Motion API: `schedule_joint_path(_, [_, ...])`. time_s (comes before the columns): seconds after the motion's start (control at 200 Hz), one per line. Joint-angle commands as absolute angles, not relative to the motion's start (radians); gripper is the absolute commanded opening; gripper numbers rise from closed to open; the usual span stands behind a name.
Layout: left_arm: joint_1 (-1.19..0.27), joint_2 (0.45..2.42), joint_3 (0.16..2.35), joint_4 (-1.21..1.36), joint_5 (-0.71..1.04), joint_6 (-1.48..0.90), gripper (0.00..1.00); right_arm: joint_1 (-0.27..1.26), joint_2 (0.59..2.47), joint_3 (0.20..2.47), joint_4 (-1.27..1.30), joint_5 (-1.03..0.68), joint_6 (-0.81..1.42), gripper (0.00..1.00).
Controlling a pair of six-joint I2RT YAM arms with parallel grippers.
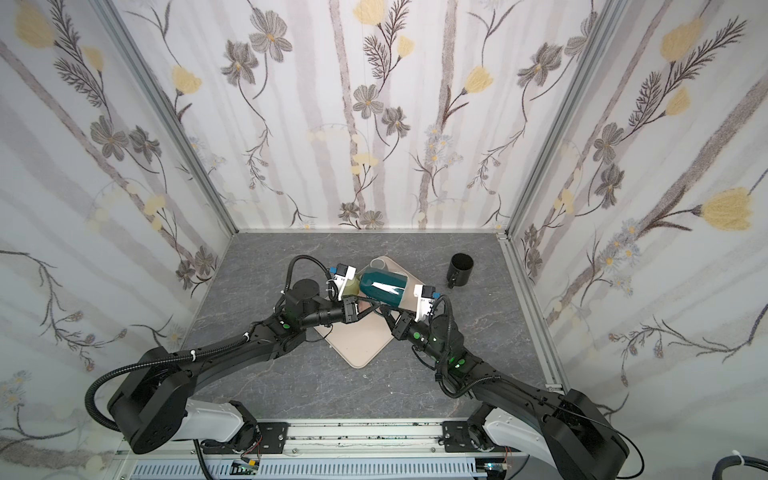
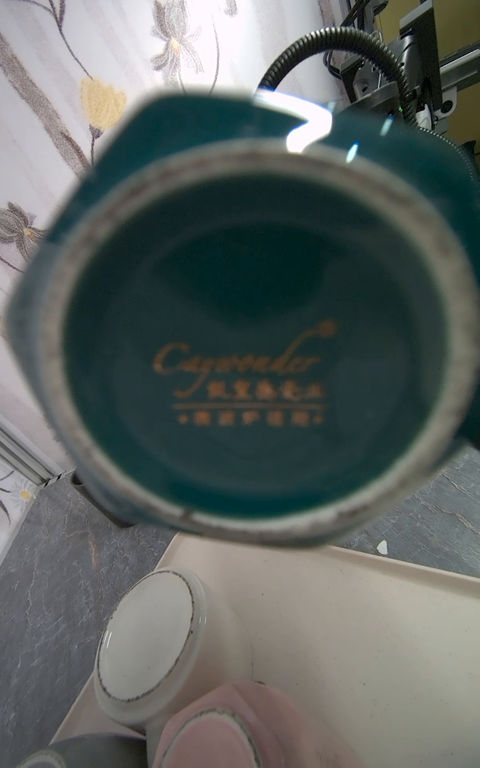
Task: Turn the mug right side up
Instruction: 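Grasp the teal mug body with the right gripper while the left gripper holds the handle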
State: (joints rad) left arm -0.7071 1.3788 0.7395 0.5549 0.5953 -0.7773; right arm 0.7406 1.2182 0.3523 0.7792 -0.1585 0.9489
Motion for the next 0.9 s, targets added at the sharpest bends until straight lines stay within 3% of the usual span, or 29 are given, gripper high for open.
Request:
schedule_joint_path(0.0, [-0.71,1.363,0.738,0.614,0.626,-0.729,0.0,0.747,1.228,0.367,0.876,-0.201,0.959,0.0])
schedule_joint_path(0.44, [-0.71,1.338,0.723,0.591,0.591,-0.713,0.0,0.753,1.229,0.363,0.894,-0.197,0.957,0.0])
schedule_joint_path(0.54, [-0.71,1.332,0.721,0.579,0.573,-0.714,0.4,0.756,1.229,0.361,0.894,-0.191,0.959,0.0])
schedule_joint_path(0.699, [-0.709,1.296,0.704,0.549,0.516,-0.692,0.85,0.757,1.238,0.364,0.818,-0.114,0.986,0.0])
schedule_joint_path(0.899, [-0.71,1.222,0.672,0.504,0.424,-0.648,0.98,0.757,1.265,0.354,0.782,-0.042,1.012,0.0])
